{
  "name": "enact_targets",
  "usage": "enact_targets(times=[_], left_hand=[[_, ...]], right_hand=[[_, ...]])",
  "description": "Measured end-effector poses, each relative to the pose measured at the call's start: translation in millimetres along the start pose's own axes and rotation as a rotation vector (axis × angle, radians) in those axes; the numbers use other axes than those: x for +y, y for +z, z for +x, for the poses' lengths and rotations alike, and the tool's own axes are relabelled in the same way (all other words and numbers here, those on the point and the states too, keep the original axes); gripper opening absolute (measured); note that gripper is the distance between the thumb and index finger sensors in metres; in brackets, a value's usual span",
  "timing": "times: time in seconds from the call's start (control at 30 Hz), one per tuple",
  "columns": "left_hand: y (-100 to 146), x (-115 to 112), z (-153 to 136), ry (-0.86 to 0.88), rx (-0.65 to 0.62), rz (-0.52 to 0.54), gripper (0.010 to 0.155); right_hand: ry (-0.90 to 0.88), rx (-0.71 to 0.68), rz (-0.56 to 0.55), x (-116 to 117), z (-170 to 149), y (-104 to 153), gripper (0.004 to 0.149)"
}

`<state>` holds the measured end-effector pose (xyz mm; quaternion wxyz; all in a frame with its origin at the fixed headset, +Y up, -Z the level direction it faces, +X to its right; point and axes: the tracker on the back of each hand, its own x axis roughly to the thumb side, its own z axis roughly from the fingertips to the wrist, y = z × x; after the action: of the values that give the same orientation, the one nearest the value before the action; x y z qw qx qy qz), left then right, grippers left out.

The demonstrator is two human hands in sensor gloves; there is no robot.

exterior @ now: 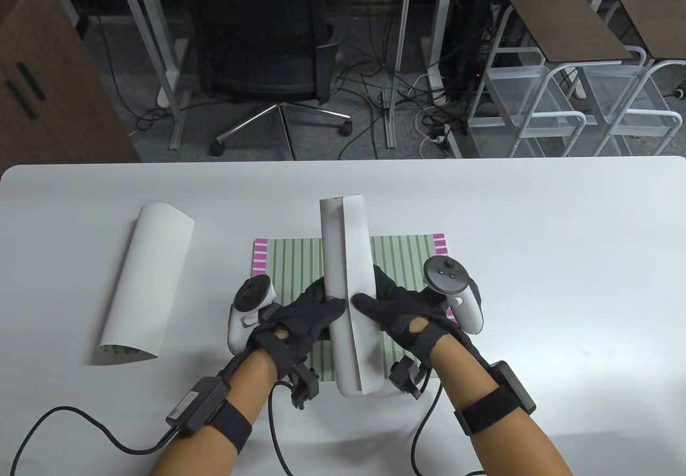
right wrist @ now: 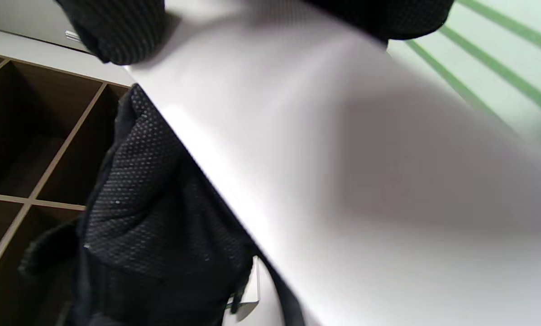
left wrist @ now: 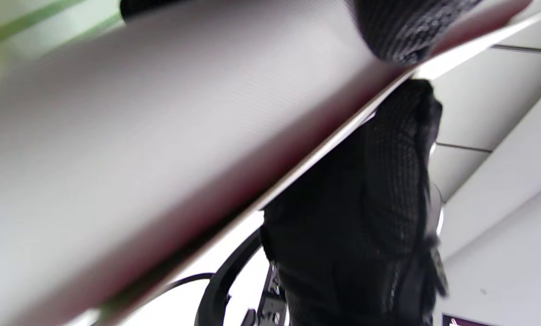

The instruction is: Unroll mouse pads and stack together

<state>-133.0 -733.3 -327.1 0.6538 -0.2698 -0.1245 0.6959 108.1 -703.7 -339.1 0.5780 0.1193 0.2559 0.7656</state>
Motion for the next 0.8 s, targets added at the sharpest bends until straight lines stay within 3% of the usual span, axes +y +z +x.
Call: enact_targets(times=[0.33, 0.4, 0.5, 0.67, 0.8], left_hand=[[2.3, 13.2, -0.9, 0.014, 0.004, 0.021, 0.075], [2.8, 11.8, 0.0, 0.032, 0.006, 0.005, 0.075], [2.8, 13.1, -1.1, 0.064, 0.01, -0.001, 0.076], [2.0, 14.8, -7.2, 0.171, 0.019, -0.033, 0.078], [4.2, 17.9, -10.3, 0.189, 0.031, 0.008, 0.081]], right_hand=[[-0.311, -0.07, 0.166, -6.7, -16.3, -3.1, 0.098], [-0.337, -0.06, 0.155, -8.1, -19.1, -3.5, 0.093], [-0.381, -0.045, 0.121, -14.5, -23.1, -3.6, 0.07], [-0.449, -0.038, 0.116, -19.8, -26.7, -3.2, 0.065], [-0.47, -0.033, 0.095, -25.0, -29.5, -1.7, 0.065]])
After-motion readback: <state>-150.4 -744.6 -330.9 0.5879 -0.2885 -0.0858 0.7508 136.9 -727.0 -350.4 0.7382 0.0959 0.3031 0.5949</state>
